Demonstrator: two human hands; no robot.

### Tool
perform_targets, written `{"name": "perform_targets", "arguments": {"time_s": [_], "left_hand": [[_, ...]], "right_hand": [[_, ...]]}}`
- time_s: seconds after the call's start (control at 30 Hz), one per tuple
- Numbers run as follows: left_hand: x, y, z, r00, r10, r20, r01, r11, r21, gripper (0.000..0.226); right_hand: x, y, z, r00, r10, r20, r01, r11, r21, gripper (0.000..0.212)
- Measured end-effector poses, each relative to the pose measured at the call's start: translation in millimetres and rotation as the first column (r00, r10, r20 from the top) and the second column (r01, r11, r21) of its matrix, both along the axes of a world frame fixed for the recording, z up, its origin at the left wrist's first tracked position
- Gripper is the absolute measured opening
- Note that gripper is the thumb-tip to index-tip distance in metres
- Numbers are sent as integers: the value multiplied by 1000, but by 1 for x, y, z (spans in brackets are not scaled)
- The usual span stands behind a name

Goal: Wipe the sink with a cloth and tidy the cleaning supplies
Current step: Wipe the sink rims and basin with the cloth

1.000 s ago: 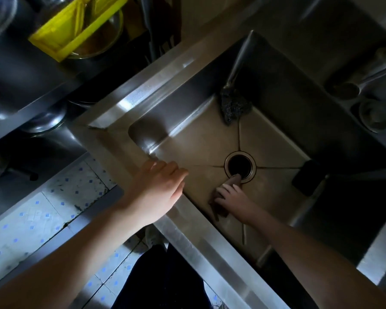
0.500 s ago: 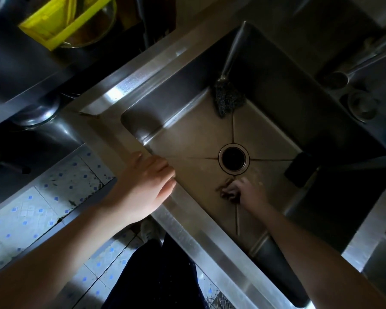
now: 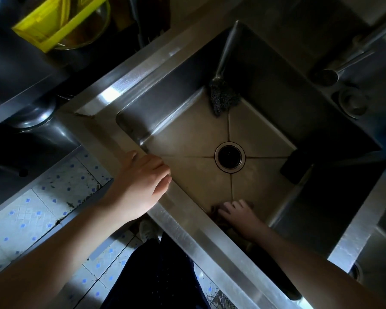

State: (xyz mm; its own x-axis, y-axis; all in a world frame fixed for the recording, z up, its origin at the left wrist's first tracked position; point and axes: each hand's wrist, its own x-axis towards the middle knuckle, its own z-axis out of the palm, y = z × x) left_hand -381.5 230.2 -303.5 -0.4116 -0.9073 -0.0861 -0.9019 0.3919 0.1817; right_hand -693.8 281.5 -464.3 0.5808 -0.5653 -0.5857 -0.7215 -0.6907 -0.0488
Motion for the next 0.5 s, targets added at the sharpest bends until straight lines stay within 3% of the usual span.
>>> {"name": "perform_targets", "arguments": {"time_s": [0.07,0.13,0.17,0.23,0.3,0.37,0.5], "left_hand": [[0,0,0,1000,1,5,-1,1000,10,29],[0,-1,-1,1000,-2,7,2,1000,2,29],[0,-1,-2,1000,-4,8,4,1000,-3,29],[2,-2,-4,1000,-12,7,12,1000,-10,28],[2,-6,-5,1000,-24,1,24,999,-23,29],[3,-7,-7,999,-40,8,41,999,-26,30],[7,-5,-12,998,-59,-22,58,997,-52,24]], "right_hand": [[-4,-1,-2,999,-41,6,41,999,-2,63],[-7,-14,-8,957,-290,19,290,957,-21,57],[-8,-23,-10,884,-466,25,467,884,-27,57],[-12,-45,-14,651,-754,85,759,648,-62,58],[-14,-64,-15,474,-876,94,881,470,-62,57],[-7,-67,-16,510,-858,64,860,506,-68,54],[24,-34,-20,742,-663,95,658,748,85,47]]}}
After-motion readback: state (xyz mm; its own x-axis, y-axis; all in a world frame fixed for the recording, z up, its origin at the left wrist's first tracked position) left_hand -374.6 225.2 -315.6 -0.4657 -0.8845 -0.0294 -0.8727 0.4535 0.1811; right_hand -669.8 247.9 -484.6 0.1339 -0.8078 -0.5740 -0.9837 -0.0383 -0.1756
